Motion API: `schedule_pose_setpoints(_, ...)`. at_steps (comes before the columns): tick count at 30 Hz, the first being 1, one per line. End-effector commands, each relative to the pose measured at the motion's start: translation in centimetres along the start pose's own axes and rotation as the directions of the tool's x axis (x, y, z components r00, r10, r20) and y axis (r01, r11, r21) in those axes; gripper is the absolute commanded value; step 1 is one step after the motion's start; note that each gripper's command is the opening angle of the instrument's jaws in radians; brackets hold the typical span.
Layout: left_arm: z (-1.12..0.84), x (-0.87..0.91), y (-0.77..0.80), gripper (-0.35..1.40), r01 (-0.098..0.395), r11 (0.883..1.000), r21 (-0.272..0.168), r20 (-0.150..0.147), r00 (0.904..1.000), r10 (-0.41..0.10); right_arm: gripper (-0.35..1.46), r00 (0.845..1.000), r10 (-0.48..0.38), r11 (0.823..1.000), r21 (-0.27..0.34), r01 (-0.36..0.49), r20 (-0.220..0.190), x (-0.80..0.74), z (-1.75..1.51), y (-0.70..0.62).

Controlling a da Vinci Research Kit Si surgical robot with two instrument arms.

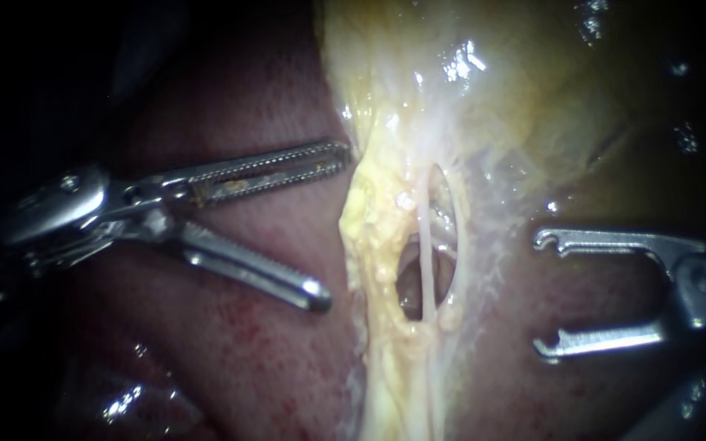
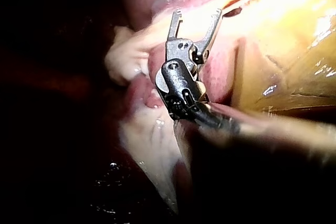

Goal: Grabbing gallbladder

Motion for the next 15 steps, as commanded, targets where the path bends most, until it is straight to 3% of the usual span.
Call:
schedule_pose_setpoints(1,0.00,-0.01,0.00,0.81,0.013,1.000,-0.007,-0.003,0.9999,-0.013,0.57,1.000,0.000,1.000,0.000,0.000,0.000,0.00,0.00,0.00)
schedule_pose_setpoints(8,0.05,0.01,-0.04,0.61,0.126,0.990,-0.056,-0.020,0.9917,-0.127,0.57,1.000,0.000,1.000,0.000,0.000,0.000,0.00,0.00,0.00)
schedule_pose_setpoints(15,0.05,0.02,-0.04,0.34,0.225,0.965,-0.133,-0.021,0.9730,-0.230,0.57,1.000,0.000,1.000,0.000,0.000,0.000,0.00,0.00,0.00)
